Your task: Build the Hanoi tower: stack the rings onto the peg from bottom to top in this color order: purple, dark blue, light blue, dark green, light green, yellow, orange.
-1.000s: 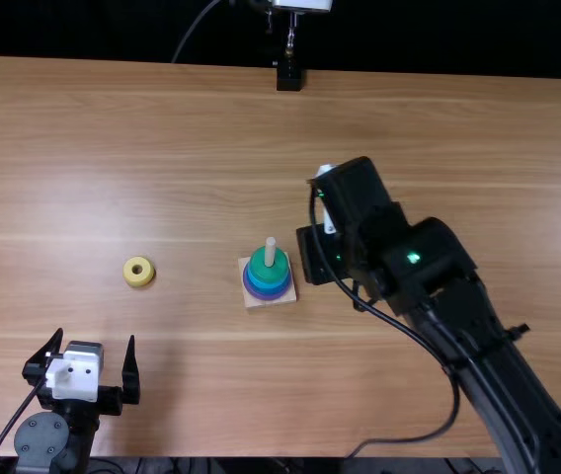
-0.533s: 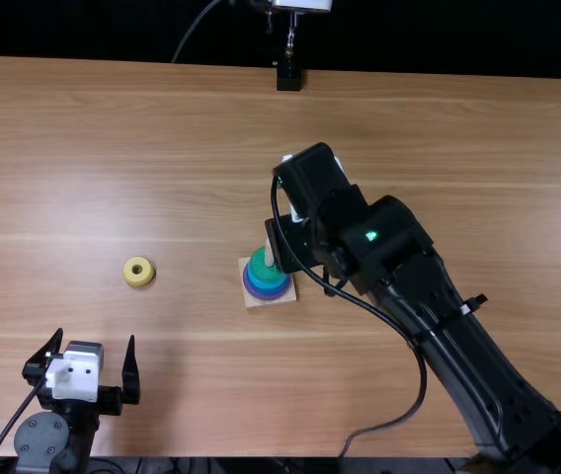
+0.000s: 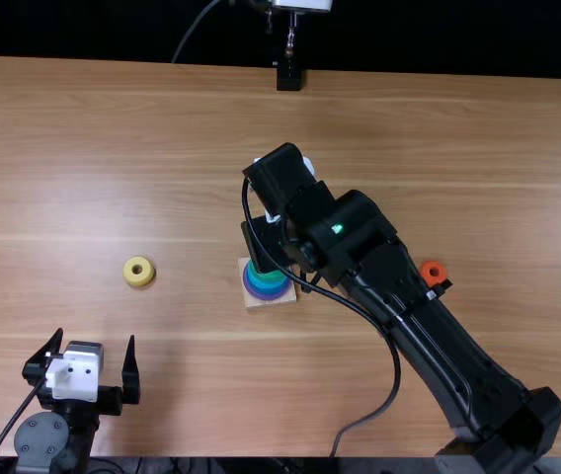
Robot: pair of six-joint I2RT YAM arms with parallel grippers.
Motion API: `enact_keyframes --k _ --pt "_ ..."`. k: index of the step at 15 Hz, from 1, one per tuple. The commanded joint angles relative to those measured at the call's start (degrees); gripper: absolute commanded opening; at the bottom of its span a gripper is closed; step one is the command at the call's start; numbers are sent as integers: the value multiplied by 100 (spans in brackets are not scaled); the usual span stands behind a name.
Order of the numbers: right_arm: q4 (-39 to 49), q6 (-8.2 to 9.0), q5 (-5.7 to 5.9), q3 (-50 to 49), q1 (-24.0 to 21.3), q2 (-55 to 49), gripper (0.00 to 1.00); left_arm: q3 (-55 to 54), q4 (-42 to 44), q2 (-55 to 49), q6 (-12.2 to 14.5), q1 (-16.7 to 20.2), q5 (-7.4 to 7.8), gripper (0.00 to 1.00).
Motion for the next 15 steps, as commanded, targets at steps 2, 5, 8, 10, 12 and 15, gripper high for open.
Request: enact_keyframes --k 2,5,8,10,12,15 --pt "-3 43 39 173 63 62 0 -626 -420 -67 21 67 107 100" --pt "-14 32 39 155 63 159 0 -626 -431 -67 21 67 107 100" --pt "-14 -10 39 94 63 221 0 -626 -431 -67 21 67 107 100" --pt "-14 -20 39 85 63 317 0 -626 -431 -67 21 67 107 100" --pt "-24 -20 39 76 71 379 0 -626 -420 -67 21 67 107 100" --pt "-14 -20 71 24 63 423 0 -626 -431 -67 21 67 107 100"
